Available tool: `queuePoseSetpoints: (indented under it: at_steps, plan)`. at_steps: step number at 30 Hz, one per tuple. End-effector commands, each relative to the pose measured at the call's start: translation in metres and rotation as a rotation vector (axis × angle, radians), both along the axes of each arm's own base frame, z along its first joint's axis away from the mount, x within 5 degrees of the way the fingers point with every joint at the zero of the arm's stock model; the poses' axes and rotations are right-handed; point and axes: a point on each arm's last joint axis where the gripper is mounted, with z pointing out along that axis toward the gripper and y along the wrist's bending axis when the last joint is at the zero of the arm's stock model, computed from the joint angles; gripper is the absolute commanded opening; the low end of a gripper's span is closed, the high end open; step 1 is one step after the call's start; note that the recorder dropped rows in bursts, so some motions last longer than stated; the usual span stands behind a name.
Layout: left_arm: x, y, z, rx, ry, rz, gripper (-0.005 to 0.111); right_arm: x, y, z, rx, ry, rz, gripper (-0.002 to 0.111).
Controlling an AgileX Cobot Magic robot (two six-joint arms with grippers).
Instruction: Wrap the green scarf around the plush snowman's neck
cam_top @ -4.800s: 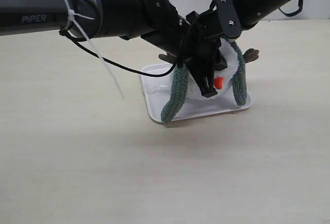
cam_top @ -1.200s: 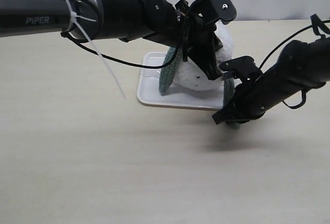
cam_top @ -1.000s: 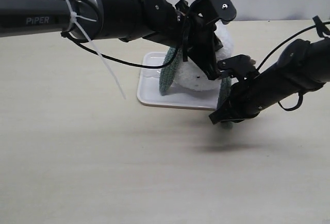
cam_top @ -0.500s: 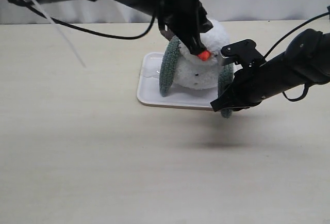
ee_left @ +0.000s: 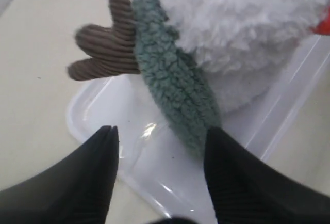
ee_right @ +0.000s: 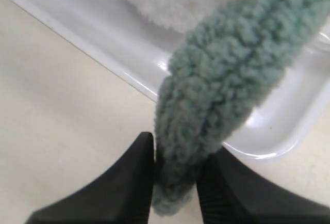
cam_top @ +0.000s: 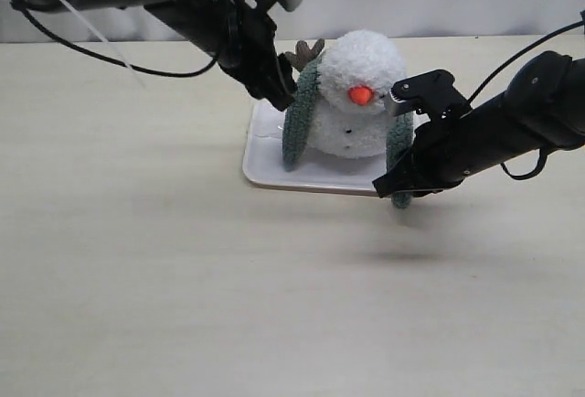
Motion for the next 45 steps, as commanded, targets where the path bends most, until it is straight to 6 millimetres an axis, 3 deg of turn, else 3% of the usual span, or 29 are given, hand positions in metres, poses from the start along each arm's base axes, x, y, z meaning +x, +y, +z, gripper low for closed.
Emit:
queuePoseSetpoints:
  at_steps: [1, 7, 11, 21, 23, 27, 33, 37, 41, 45]
  plan:
    - [0.004, -0.009, -0.037, 0.004, 0.059, 0.018, 0.049, 0.000, -0.002, 0.003, 0.005, -0.008, -0.014, 0.027]
    - [0.008, -0.012, -0.060, -0.012, 0.098, 0.049, 0.049, 0.001, -0.002, 0.003, 0.010, -0.018, -0.027, 0.027]
    - [0.012, -0.016, -0.066, -0.091, 0.108, 0.118, 0.049, 0.002, -0.002, 0.004, 0.015, -0.022, -0.037, 0.027]
    - [-0.006, -0.034, -0.070, -0.062, 0.155, -0.002, 0.048, 0.002, -0.002, 0.004, 0.016, -0.024, -0.040, 0.027]
    - [-0.007, -0.036, -0.070, -0.058, 0.153, -0.010, 0.040, 0.002, -0.002, 0.004, 0.016, -0.024, -0.040, 0.027]
    - [-0.012, -0.035, -0.072, -0.049, 0.218, -0.021, 0.001, 0.002, -0.001, 0.004, 0.033, -0.020, -0.058, 0.027]
    - [-0.037, -0.040, -0.073, -0.062, 0.469, -0.102, 0.000, 0.001, 0.002, 0.005, 0.076, 0.002, -0.089, 0.027]
    - [-0.041, -0.043, -0.071, -0.106, 0.523, -0.101, 0.000, 0.000, 0.004, 0.005, 0.096, 0.015, -0.089, 0.027]
    - [-0.038, -0.045, -0.071, -0.110, 0.481, -0.088, 0.000, 0.001, 0.005, 0.006, 0.109, 0.006, -0.088, 0.019]
    - [-0.018, -0.047, -0.068, -0.181, 0.298, 0.042, 0.000, 0.008, 0.005, 0.010, 0.130, -0.079, -0.124, 0.005]
